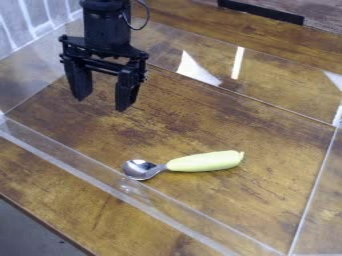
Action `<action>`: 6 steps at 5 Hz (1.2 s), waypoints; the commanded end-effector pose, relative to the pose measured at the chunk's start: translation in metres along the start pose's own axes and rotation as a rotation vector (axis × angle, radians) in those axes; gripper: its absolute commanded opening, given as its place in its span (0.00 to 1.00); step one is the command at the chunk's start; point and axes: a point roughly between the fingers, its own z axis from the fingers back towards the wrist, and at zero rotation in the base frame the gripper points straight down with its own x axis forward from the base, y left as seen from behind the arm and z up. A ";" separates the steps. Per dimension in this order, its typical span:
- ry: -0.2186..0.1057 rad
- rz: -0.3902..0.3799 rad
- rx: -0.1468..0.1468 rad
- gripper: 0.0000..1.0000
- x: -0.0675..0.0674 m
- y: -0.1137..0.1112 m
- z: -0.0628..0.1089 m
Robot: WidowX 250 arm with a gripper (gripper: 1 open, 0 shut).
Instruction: Move the green spoon to the right
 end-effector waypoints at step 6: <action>0.009 0.093 -0.031 1.00 0.020 0.006 0.017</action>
